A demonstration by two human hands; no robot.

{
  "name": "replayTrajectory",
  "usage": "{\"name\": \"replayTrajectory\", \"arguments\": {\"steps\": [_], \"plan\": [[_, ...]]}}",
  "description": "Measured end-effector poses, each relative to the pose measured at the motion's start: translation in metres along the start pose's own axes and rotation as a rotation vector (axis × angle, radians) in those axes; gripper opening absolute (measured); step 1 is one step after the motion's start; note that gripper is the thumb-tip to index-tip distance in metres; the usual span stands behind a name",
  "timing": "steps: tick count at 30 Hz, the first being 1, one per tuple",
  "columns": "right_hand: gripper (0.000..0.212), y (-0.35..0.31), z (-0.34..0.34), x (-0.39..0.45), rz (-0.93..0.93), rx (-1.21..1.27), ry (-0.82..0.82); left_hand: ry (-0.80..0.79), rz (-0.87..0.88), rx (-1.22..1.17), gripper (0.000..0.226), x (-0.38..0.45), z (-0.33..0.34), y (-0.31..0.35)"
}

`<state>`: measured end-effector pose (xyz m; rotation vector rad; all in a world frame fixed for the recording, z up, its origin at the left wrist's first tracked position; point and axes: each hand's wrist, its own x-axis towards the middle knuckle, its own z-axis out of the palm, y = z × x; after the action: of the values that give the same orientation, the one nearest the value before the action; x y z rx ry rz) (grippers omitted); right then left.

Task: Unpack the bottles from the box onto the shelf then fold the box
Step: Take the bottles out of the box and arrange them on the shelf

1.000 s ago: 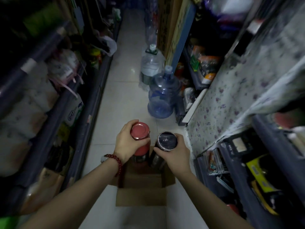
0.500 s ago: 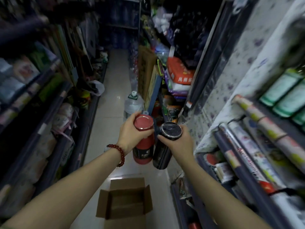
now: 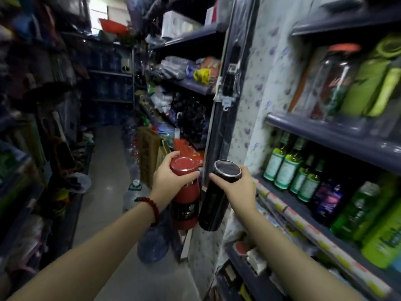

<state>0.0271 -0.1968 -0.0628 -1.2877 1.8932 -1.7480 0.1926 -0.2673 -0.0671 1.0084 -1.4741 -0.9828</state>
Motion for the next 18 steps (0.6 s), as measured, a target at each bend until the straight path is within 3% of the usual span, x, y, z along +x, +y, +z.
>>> {"name": "replayTrajectory", "arguments": {"steps": [6, 11, 18], "plan": [[0.062, -0.035, -0.033, -0.003, 0.005, 0.100, 0.093, -0.108, 0.039, -0.122, 0.075, -0.002, 0.015, 0.046], [0.061, -0.054, -0.057, -0.007, 0.006, 0.179, 0.173, -0.169, 0.082, -0.191, 0.063, -0.009, 0.035, 0.074], [0.061, -0.079, -0.099, -0.020, -0.066, 0.098, 0.330, -0.233, 0.145, -0.221, 0.061, -0.026, 0.075, 0.105]]}}
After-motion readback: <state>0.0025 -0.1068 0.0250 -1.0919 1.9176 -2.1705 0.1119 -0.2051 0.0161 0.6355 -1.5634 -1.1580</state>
